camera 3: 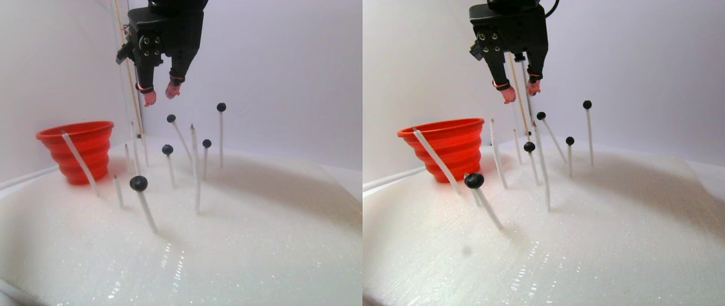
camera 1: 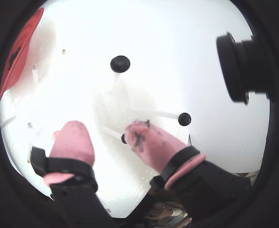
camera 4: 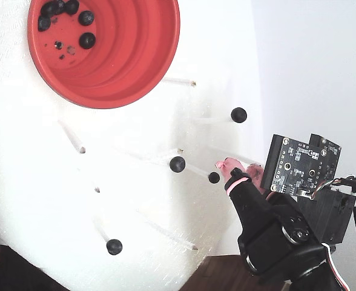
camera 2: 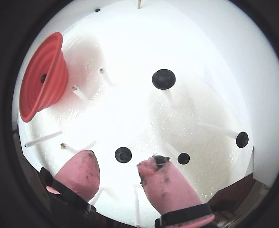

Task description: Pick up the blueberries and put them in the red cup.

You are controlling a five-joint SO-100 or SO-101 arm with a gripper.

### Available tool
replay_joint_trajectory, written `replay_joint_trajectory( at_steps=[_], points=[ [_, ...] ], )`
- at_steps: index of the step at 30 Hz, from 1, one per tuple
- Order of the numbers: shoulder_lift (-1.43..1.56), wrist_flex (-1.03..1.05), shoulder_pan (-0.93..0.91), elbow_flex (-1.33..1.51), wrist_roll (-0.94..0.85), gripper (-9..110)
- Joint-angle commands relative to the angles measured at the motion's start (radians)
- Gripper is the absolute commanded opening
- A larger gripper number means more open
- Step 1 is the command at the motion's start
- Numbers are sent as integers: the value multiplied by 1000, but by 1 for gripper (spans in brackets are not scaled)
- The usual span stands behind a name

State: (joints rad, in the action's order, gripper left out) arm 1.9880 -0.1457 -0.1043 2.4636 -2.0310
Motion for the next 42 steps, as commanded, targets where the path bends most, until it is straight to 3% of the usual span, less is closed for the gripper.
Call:
replay_joint_trajectory(
  at_steps=[1, 42],
  points=[
    [-12, -43, -8, -100, -17, 17],
    [-391, -193, -43, -399, -14, 19]
  ],
)
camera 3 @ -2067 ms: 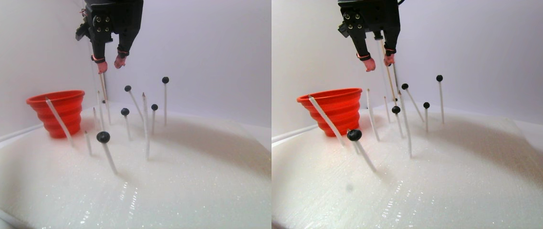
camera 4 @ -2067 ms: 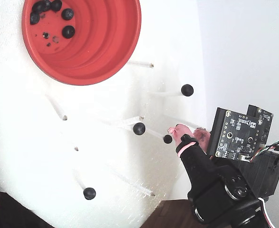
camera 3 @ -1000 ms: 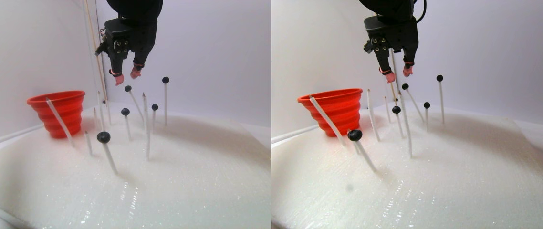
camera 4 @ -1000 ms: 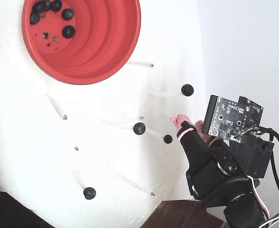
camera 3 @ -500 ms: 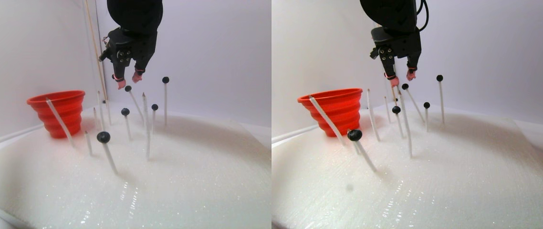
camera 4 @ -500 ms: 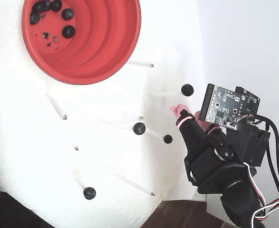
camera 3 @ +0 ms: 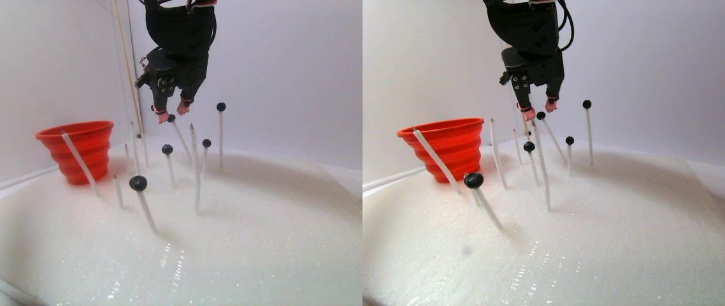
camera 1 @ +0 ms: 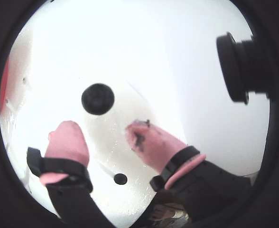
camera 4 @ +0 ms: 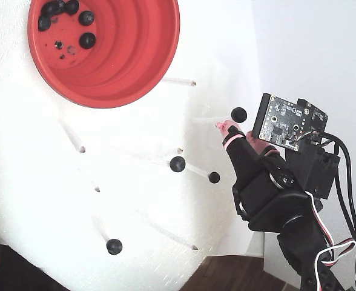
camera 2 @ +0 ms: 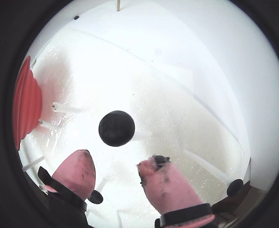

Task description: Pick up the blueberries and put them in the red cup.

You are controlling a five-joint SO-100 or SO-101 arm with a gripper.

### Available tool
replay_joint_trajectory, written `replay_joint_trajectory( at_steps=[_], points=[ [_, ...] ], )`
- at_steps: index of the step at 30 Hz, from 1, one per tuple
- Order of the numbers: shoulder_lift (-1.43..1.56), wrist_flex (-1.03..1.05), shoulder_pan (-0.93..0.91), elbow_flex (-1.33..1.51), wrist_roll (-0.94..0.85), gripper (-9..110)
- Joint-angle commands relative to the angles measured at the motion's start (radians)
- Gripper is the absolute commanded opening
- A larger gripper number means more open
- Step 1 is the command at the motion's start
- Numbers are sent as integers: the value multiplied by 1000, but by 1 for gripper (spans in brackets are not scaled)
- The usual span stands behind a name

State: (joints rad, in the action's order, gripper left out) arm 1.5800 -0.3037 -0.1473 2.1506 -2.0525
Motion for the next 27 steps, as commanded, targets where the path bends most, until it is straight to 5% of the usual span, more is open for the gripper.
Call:
replay_joint_trajectory(
  at_steps=[1, 27],
  points=[
    [9, -38, 0, -94, 9, 19],
    [-124, -87, 23, -198, 26, 18]
  ],
)
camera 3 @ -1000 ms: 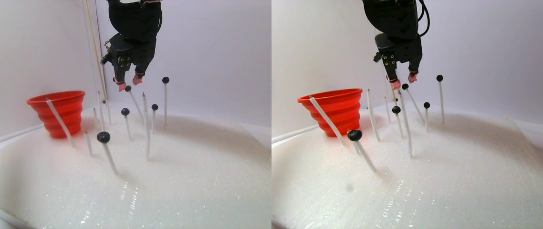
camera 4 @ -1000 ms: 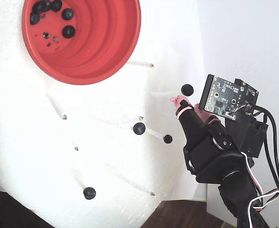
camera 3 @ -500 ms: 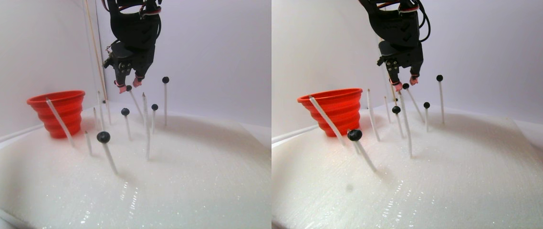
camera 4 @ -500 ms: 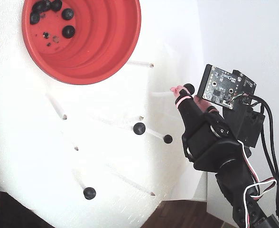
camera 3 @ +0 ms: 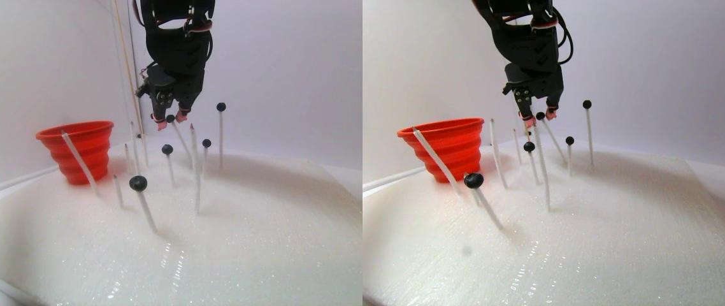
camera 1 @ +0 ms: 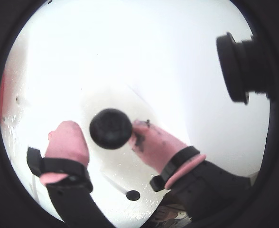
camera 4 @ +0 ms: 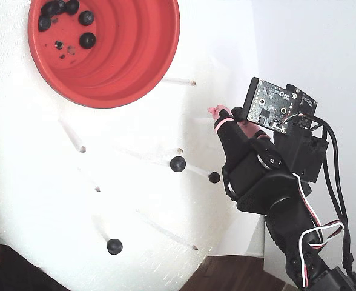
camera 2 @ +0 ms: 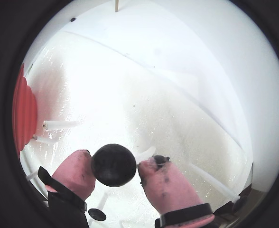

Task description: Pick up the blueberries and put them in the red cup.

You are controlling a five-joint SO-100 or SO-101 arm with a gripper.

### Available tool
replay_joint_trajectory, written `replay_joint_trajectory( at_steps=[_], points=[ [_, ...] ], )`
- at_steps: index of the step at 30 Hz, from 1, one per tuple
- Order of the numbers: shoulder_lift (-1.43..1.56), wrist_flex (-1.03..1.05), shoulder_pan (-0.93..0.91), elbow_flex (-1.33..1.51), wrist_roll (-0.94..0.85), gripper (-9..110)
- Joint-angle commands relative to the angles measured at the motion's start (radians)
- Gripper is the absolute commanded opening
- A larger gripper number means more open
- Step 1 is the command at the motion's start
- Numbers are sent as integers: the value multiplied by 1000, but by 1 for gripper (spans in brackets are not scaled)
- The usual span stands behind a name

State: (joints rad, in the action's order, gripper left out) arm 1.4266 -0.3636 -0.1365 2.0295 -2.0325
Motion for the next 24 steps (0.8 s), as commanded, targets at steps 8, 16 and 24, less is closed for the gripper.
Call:
replay_joint_trajectory(
  at_steps=[8, 16, 24],
  points=[
    [23, -40, 18, -74, 15, 15],
    [26, -49, 23, -60, 12, 13],
    [66, -51, 40, -37, 14, 13]
  ],
)
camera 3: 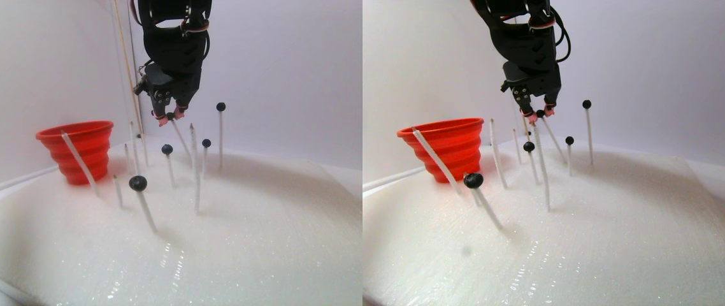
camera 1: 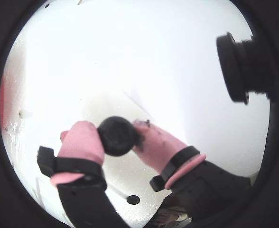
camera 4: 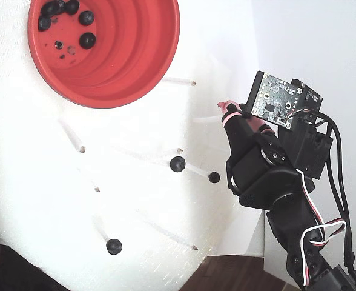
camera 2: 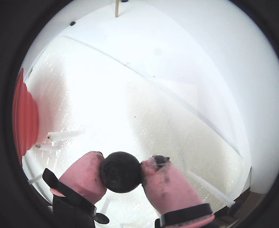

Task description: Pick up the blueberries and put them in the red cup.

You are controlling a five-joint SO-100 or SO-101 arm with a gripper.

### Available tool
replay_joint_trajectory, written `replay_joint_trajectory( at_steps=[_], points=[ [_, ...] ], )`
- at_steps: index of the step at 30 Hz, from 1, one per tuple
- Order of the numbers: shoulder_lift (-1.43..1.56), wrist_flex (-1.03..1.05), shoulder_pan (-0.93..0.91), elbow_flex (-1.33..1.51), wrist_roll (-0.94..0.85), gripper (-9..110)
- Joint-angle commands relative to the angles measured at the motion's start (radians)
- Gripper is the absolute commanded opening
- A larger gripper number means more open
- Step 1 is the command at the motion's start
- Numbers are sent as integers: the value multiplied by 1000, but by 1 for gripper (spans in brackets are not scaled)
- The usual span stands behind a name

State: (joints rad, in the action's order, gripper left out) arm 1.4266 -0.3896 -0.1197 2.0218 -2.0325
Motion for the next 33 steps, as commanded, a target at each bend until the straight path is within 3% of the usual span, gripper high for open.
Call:
replay_joint_trajectory(
  at_steps=[1, 33],
  points=[
    [74, -23, 26, -25, 14, 13],
    [342, 61, 147, 167, 67, 13]
  ],
)
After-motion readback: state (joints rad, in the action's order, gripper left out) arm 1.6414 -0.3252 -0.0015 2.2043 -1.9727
